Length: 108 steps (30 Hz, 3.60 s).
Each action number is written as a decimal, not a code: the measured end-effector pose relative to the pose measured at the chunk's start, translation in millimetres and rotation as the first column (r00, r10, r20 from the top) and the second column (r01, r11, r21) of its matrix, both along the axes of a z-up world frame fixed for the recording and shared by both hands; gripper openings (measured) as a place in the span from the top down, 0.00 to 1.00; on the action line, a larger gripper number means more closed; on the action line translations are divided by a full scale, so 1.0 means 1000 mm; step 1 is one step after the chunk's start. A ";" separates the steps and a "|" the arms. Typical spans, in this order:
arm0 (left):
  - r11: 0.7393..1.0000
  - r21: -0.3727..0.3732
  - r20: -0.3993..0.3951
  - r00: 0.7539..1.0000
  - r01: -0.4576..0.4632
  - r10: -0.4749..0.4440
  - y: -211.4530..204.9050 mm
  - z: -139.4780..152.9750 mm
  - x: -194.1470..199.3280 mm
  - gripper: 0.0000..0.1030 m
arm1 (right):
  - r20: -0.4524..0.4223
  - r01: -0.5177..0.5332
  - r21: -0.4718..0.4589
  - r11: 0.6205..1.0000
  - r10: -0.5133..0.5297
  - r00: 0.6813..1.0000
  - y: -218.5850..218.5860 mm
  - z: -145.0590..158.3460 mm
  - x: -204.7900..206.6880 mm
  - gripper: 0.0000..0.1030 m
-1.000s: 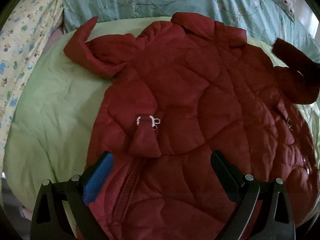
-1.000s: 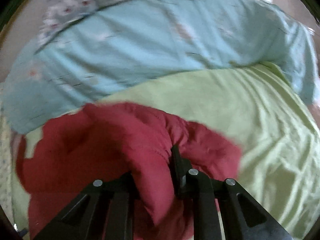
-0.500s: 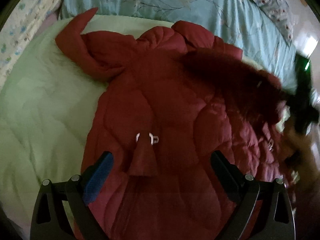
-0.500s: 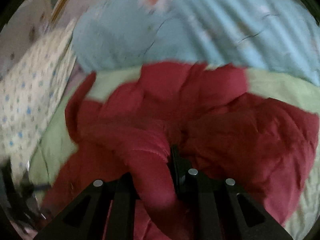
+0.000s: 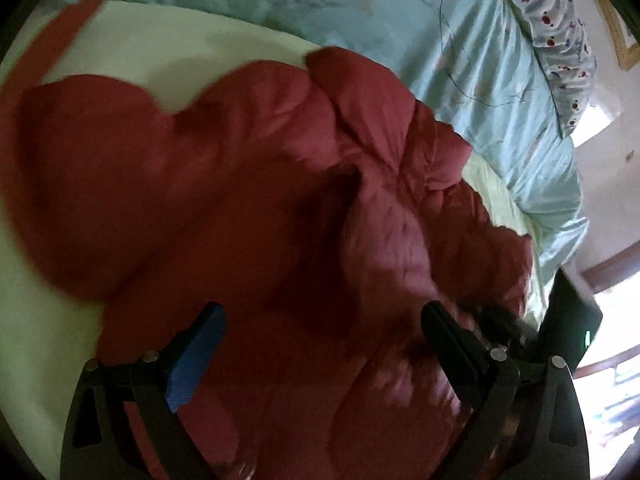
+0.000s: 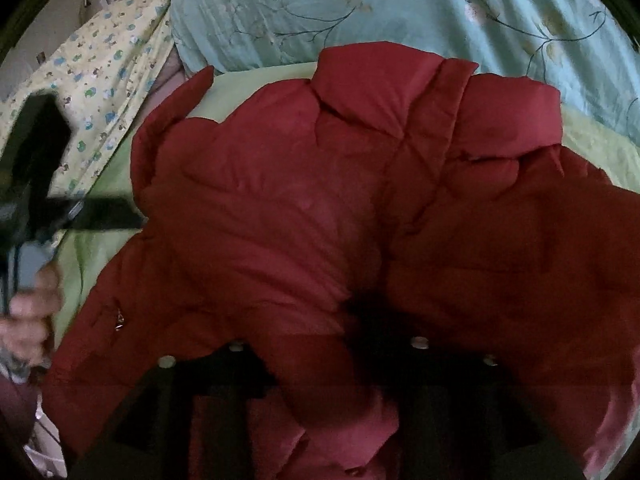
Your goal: Fold large clothes
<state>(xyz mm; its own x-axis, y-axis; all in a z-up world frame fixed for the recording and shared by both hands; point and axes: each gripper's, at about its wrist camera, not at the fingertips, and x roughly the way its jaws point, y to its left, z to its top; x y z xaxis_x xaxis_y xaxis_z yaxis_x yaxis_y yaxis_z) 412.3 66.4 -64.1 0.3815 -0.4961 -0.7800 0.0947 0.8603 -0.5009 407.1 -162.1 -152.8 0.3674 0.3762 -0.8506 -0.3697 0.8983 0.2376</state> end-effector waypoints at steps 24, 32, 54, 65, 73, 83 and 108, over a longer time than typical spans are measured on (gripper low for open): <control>0.889 0.407 0.334 0.940 -0.209 0.069 -0.017 -0.012 -0.002 0.66 | -0.015 0.336 0.087 0.938 -0.336 0.942 -0.094 0.053 0.000 0.30; 0.967 0.238 0.377 0.926 -0.088 -0.009 -0.035 0.014 -0.011 0.67 | -0.062 0.363 -0.039 0.931 -0.365 0.929 -0.095 -0.017 0.035 0.29; 0.931 0.314 0.331 0.941 -0.185 0.076 -0.002 0.003 -0.037 0.42 | -0.008 0.340 0.177 0.924 -0.344 0.939 -0.076 0.067 -0.025 0.29; 0.873 0.348 0.371 0.905 -0.343 0.208 0.063 0.024 -0.074 0.33 | 0.009 0.287 0.256 0.923 -0.299 0.954 -0.054 0.093 -0.058 0.29; 0.815 0.373 0.367 0.877 -0.444 0.310 0.093 0.023 -0.042 0.26 | -0.003 0.280 0.266 0.922 -0.290 0.957 -0.054 0.098 -0.076 0.29; 0.585 0.662 0.354 0.883 -0.469 0.308 0.085 0.014 0.079 0.16 | -0.034 0.243 0.263 0.934 -0.243 0.969 -0.042 0.095 -0.090 0.29; 0.898 0.137 0.446 0.836 -0.417 0.320 0.026 0.054 -0.021 0.90 | -0.054 0.304 0.286 0.909 -0.301 0.952 -0.062 0.081 -0.098 0.29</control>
